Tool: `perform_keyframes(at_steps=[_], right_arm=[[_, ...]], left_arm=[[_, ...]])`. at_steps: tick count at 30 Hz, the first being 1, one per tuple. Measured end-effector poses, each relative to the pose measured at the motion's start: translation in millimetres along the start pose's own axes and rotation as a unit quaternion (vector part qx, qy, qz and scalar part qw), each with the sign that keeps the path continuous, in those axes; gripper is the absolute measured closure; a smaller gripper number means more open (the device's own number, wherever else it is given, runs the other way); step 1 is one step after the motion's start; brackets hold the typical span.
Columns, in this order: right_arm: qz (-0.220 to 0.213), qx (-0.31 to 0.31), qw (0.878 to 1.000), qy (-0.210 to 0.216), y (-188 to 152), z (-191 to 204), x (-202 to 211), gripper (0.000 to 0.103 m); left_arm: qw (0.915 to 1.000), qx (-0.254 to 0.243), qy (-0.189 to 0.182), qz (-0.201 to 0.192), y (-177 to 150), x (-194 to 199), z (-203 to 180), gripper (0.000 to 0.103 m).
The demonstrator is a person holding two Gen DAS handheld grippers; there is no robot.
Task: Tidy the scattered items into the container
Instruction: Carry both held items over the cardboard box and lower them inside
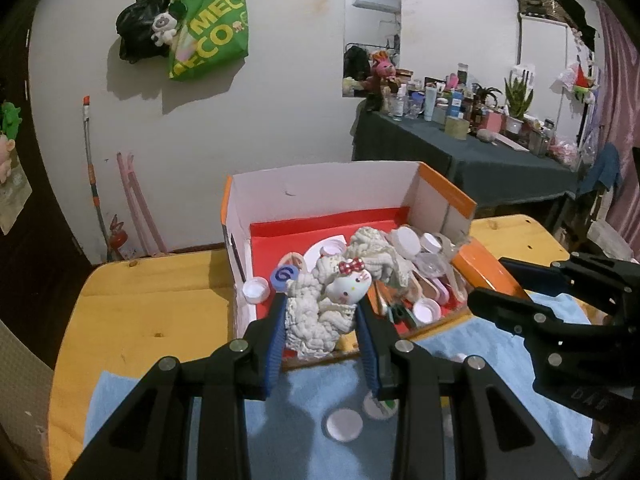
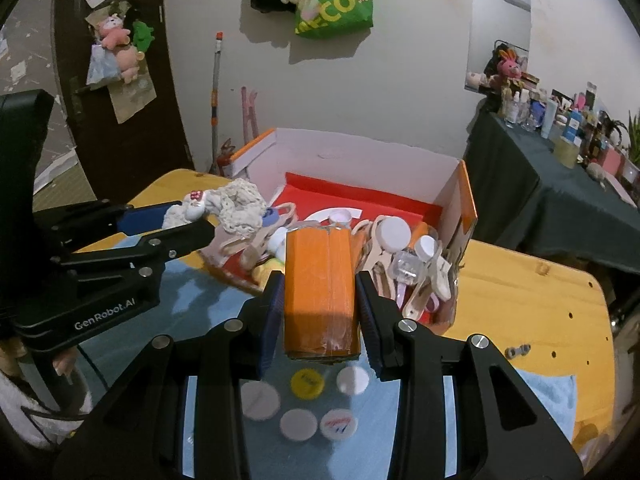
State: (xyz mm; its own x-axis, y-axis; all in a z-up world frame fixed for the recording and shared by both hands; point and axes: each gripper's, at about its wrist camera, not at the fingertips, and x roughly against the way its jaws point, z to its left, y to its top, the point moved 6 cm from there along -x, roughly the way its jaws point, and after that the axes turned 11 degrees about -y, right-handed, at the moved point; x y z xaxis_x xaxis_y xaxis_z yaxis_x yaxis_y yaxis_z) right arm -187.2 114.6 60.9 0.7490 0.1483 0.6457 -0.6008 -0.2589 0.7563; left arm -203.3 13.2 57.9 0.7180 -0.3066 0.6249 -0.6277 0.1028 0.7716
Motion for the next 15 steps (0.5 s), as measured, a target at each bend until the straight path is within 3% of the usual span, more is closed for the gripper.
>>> perform_keyframes(at_steps=[15], right_arm=[[0.031,0.016,0.999,-0.025,28,-4,-68,0.069]], left_arm=[[0.9994,0.016,0.01,0.031,22,-64,17,0.068]])
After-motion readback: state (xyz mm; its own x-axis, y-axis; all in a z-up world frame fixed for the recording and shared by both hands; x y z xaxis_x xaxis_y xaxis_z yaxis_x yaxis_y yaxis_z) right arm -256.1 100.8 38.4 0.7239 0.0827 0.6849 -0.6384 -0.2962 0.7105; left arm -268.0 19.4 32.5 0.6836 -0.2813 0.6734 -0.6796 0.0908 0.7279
